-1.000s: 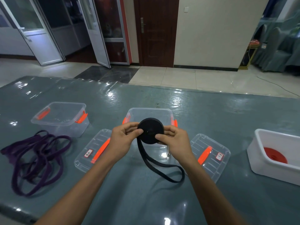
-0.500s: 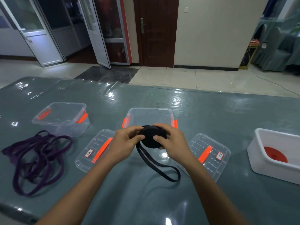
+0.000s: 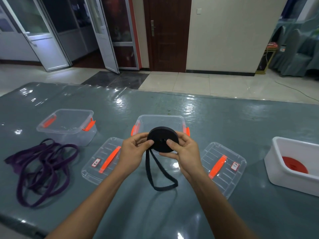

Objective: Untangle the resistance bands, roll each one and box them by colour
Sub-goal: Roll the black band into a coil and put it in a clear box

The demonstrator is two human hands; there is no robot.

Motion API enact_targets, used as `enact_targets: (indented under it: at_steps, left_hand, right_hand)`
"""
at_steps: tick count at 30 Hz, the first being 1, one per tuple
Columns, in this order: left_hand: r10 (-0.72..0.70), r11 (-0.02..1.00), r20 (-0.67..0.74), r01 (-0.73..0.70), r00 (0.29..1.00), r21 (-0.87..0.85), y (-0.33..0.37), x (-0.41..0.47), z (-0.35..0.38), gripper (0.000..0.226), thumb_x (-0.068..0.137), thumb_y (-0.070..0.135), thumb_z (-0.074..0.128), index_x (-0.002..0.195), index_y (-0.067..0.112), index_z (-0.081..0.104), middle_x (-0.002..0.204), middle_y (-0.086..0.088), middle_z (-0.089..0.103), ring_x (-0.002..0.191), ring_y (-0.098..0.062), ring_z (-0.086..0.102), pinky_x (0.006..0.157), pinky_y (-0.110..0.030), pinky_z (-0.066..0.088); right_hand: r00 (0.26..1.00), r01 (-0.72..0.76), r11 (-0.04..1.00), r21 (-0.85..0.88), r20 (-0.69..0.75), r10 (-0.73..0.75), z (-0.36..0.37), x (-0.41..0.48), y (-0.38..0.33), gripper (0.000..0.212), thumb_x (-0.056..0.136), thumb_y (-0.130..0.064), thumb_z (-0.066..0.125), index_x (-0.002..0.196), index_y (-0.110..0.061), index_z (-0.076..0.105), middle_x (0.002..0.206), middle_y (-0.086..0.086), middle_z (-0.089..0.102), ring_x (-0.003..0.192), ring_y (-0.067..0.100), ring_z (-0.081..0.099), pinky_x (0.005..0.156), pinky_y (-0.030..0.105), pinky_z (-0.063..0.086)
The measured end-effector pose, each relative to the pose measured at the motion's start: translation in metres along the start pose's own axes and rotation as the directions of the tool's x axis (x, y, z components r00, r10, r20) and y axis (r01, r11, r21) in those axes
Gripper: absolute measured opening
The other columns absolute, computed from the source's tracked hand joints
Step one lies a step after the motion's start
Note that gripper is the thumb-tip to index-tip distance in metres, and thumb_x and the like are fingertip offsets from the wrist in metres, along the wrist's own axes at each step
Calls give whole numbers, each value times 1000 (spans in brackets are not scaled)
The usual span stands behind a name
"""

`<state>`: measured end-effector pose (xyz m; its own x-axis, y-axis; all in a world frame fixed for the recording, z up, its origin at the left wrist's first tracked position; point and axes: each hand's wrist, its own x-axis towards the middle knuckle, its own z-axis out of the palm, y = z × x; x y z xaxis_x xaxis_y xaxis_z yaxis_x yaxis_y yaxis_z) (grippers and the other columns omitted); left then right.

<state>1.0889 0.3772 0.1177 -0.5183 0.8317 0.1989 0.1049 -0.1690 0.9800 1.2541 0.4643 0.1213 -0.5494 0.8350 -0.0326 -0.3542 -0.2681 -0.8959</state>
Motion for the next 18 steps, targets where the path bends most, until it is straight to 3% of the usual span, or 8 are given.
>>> enact_targets:
  at_steps: [7,14,18]
  left_hand:
    - [42,998,-17,-43,999,-44,12,1,3,30,91,0,70,106,25,77,108,-1,78,104,-21,74,89,-26,58]
    - [4,999,-16,-4,1000,-43,9,-4,10,20,92,2,69,111,6,73,104,-8,79,99,-25,75,84,-27,58]
    - [44,999,-33,-45,998,-29,20,0,13,23,90,0,70,105,16,76,101,-5,79,96,-22,76,83,-25,58]
  right_hand:
    - [998,53,998,-26,24,-52,6,1,-7,25,92,4,65,116,-4,63,110,13,75,102,34,73,77,49,63]
    - [1000,30,997,68,2,-30,5,-3,-8,26,93,6,63,118,2,61,115,19,71,106,38,71,82,58,59]
    - [994,72,997,32,76,-74,-2,-3,-5,35,92,-3,68,125,-9,61,118,13,72,109,32,71,85,49,61]
